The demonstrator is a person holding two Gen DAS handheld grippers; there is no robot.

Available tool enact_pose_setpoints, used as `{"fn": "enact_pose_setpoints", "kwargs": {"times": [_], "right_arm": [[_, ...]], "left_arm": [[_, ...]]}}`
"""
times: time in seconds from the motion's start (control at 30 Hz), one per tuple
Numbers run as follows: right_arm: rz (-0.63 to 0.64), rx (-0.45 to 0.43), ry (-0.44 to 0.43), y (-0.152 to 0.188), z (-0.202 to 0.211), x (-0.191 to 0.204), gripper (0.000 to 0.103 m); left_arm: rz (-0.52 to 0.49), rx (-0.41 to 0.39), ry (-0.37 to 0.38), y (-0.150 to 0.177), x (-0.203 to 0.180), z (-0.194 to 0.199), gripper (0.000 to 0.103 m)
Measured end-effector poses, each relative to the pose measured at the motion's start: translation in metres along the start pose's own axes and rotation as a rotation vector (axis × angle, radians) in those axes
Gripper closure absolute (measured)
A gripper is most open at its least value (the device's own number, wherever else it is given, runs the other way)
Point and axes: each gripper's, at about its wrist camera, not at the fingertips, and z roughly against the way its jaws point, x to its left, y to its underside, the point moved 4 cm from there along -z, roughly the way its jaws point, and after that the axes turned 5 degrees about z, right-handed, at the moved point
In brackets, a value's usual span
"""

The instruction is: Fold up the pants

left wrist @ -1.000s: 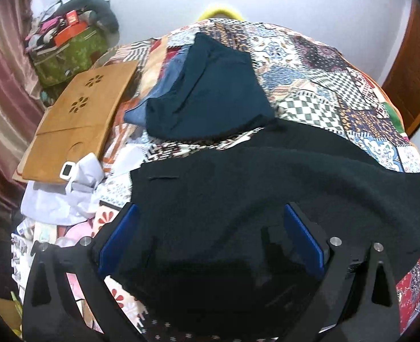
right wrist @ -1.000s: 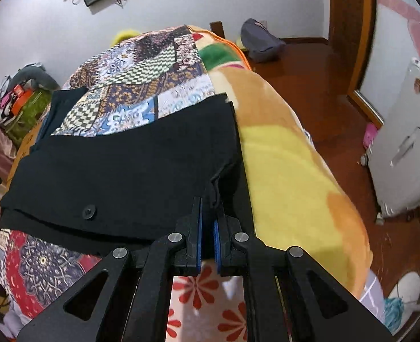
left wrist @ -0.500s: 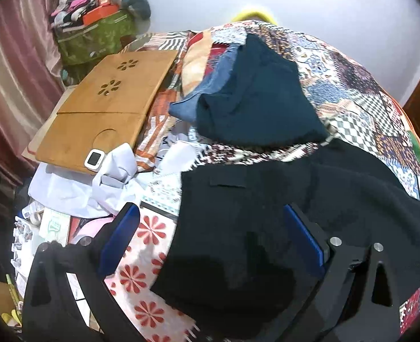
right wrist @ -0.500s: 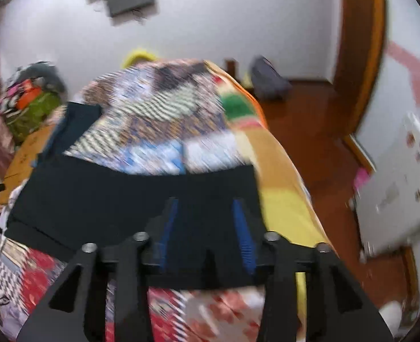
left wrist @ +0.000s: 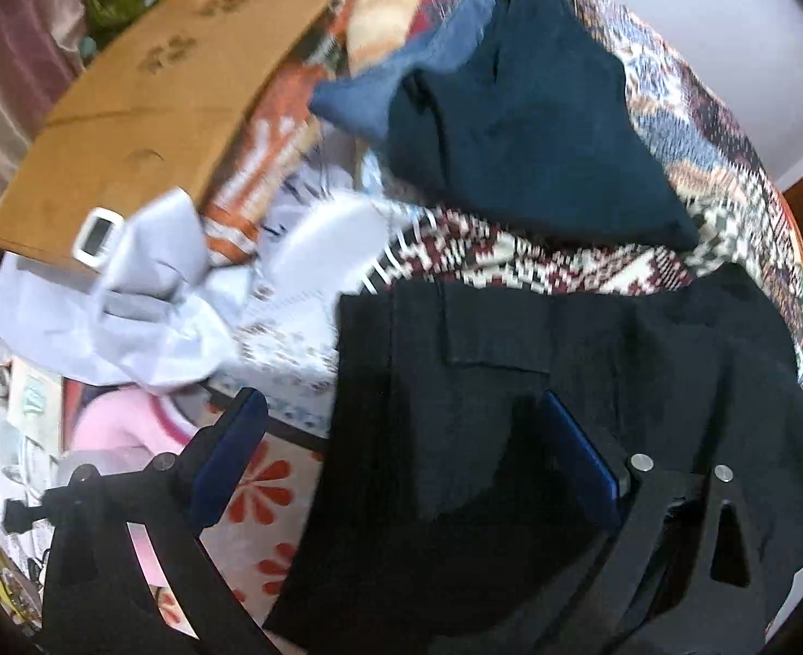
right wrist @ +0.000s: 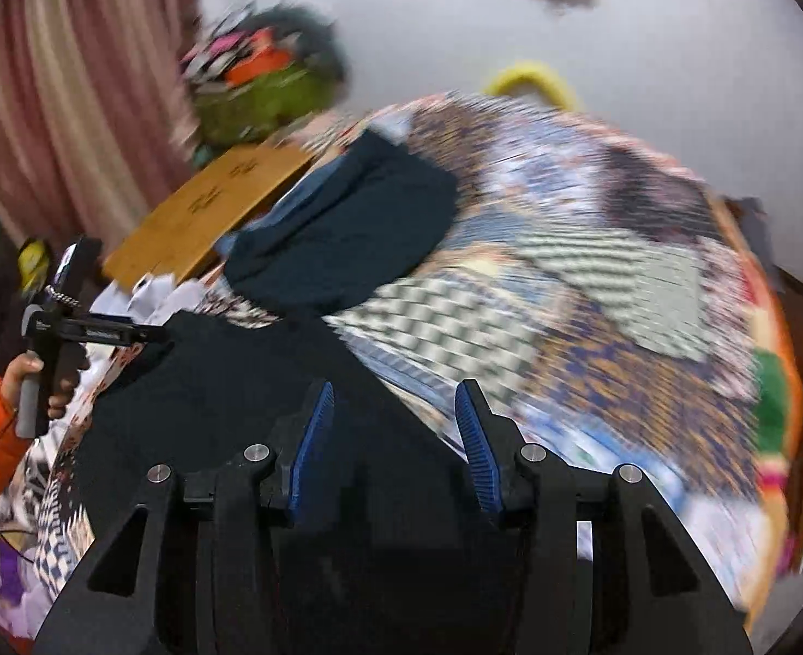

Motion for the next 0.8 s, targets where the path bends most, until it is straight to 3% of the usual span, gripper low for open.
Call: {"fn": "enact_pose_setpoints", "kwargs": {"times": [0.13, 0.27, 0.33, 0.37, 0.47, 0.6, 0.8], "right_arm": [[0.078, 0.109, -0.072, -0.024, -0.069, 0.022, 0.06], [0.114, 0.189, -0.128, -0.031, -0.111, 0.037, 0.061], [0.133, 0.225, -0.149, -0.031, -0.128, 0.046, 0.075], [0.148, 0.234, -0.137, -0.03, -0.131, 0.049, 0.09], [0.202, 0.211, -0.113, -0.032, -0.135, 0.06, 0.097], [0.239, 0.163, -0.096, -0.052, -0.141, 0.071, 0.098], [0.321, 0.177, -0.02, -0.061, -0.143, 0.082, 0.092]], "left_arm": [[-0.031, 0.024, 0.004, 0.007, -0.004, -0.016, 0.002], [-0.106, -0.012, -0.033, 0.013, -0.009, -0.017, 0.002], [-0.144, -0.037, -0.072, 0.016, -0.01, -0.017, 0.002], [-0.17, -0.055, -0.097, 0.019, -0.011, -0.015, 0.002], [-0.198, -0.08, -0.153, 0.027, -0.005, -0.013, 0.002], [-0.19, -0.098, -0.223, 0.031, 0.006, -0.008, 0.002], [-0.119, -0.086, -0.216, 0.039, 0.029, 0.011, 0.005]]}}
